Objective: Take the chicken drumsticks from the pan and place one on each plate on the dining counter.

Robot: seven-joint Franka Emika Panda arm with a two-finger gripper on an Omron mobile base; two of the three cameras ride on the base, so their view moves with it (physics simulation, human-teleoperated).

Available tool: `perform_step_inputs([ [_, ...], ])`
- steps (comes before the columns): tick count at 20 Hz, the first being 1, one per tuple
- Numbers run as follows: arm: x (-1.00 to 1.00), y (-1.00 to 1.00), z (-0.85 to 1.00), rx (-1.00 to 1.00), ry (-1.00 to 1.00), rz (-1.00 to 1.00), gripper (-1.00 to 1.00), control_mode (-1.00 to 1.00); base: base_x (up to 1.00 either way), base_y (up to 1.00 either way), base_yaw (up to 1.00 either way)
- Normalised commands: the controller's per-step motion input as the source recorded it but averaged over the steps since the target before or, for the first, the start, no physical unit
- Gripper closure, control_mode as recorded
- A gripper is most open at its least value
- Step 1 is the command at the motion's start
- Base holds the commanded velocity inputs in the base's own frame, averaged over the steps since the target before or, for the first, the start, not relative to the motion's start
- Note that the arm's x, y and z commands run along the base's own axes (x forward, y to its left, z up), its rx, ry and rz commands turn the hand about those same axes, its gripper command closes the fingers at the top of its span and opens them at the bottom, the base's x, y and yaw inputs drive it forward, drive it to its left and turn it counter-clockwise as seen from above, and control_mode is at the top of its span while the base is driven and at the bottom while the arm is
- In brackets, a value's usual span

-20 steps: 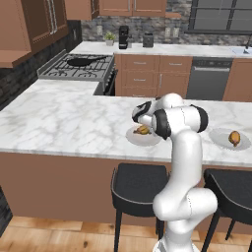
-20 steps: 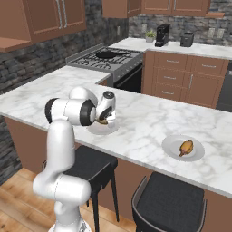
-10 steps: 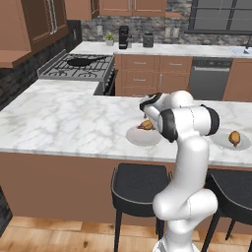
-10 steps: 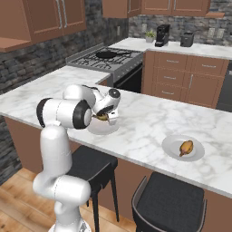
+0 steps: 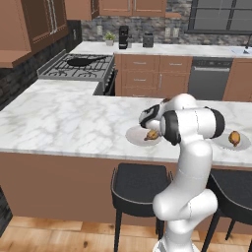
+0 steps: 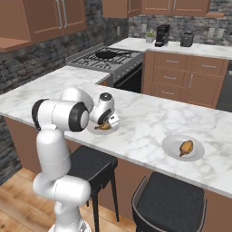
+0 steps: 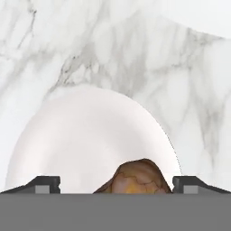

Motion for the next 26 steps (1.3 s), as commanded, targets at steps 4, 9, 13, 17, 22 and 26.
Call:
perform_step_inputs([
  [4,0.00,0.28,-0.16,-0.35,-0.01,0.00,-1.00,-1.00,0.00,0.00,0.00],
  [9,-0.07,0.16,0.05,-0.21,-0.15,0.00,-1.00,-1.00,0.00,0.00,0.00],
  [13,0.02,0.08,0.00,-0.14,-0.27,-0.01,-1.00,-1.00,0.00,0.00,0.00],
  [17,0.22,0.23,0.00,-0.16,-0.41,-0.02,-1.00,-1.00,0.00,0.00,0.00],
  [22,-0.12,0.01,-0.05,-0.14,-0.72,0.24,-1.00,-1.00,0.00,0.00,0.00],
  [26,-0.39,-0.08,0.24,-0.01,-0.47,0.33,-1.00,-1.00,0.00,0.00,0.00],
])
